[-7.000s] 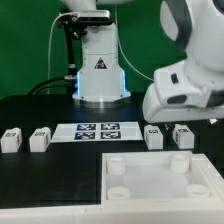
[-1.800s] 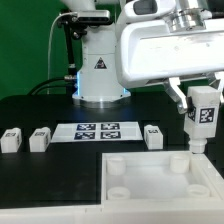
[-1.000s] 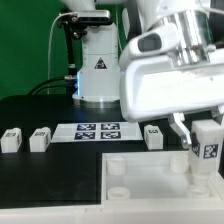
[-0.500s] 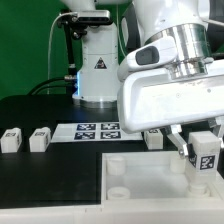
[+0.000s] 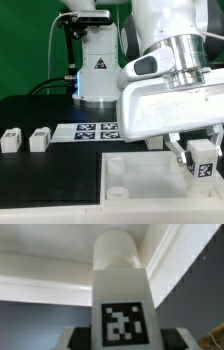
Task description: Assemble one leg
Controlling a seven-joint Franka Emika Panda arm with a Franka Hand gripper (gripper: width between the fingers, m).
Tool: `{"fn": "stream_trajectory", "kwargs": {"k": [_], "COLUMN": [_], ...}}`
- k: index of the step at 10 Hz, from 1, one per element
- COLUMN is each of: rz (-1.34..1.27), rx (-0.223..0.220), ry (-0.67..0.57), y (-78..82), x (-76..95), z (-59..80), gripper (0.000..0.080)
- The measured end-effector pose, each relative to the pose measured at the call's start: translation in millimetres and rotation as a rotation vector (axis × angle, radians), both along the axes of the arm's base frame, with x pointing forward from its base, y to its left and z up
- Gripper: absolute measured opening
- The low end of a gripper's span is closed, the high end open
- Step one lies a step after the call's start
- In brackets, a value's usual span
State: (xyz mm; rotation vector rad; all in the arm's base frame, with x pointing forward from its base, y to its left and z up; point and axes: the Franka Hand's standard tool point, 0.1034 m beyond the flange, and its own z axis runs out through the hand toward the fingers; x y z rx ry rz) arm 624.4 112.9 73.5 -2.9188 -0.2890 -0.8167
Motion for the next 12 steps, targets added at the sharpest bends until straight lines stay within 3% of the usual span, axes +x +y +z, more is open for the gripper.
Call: {"fn": "stream_trajectory", "kwargs": {"k": [3, 4, 5, 8, 12], "rz": [-0.002, -0.002, -0.002, -0.001, -0.005], "rx": [0.001, 0.001, 0.001, 0.001, 0.003], "ry": [-0.012, -0.012, -0.012, -0.012, -0.001], "y": [0.4, 0.4, 0.4, 0.4, 1.4], "x": [0.3, 0.3, 0.3, 0.3, 0.8], "z": [0.2, 0.2, 0.2, 0.2, 2.5], "gripper": [0.0291, 0.0477, 0.059, 0.0646, 0.0649]}}
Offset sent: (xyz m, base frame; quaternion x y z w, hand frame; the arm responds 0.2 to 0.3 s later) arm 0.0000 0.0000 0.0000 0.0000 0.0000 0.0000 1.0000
